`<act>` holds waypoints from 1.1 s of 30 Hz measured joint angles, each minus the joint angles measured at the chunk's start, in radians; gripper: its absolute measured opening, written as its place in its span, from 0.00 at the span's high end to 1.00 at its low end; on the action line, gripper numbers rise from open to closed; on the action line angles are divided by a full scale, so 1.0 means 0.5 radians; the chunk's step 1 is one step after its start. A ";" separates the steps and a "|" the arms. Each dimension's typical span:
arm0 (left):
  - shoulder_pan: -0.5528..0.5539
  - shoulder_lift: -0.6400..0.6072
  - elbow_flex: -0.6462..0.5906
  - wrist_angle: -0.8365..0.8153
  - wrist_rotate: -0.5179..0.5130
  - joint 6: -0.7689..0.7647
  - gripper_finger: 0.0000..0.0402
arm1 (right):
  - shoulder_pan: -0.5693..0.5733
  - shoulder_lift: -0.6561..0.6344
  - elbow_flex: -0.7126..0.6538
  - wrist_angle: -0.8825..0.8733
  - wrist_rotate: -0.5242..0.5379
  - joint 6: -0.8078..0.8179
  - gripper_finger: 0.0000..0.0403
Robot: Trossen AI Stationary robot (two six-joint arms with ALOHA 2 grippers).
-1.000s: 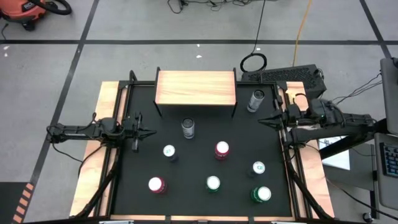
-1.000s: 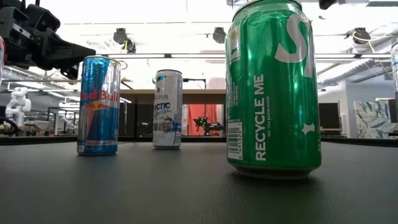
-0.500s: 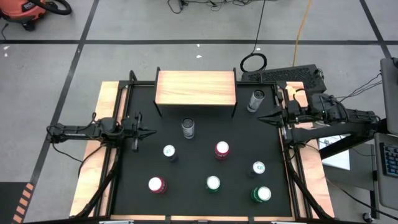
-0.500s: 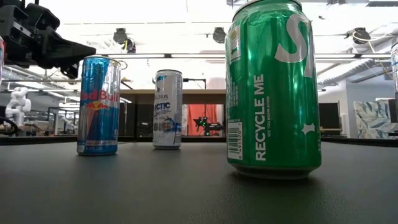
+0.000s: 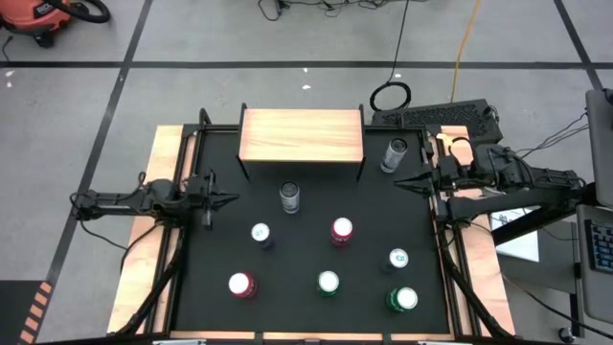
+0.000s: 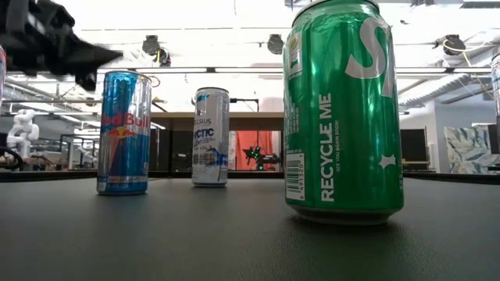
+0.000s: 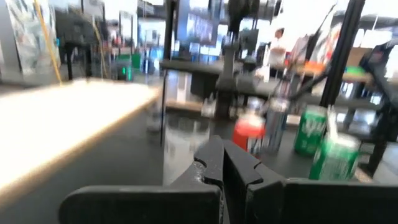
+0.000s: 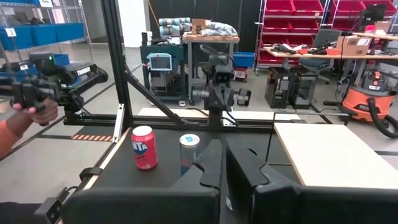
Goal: Place canned beverage on shelf
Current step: Put the right white-blue soda can on the shelf
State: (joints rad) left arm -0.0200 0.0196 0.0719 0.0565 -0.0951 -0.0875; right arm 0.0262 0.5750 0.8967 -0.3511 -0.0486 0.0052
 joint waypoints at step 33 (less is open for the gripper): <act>-0.001 1.253 1.308 -0.417 -0.277 0.387 1.00 | 0.004 0.124 -0.274 -0.194 0.430 0.166 1.00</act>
State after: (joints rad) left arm -0.0204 0.6460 0.7258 -0.1518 -0.2334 0.1061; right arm 0.0280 0.6369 0.7599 -0.4480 0.1666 0.0881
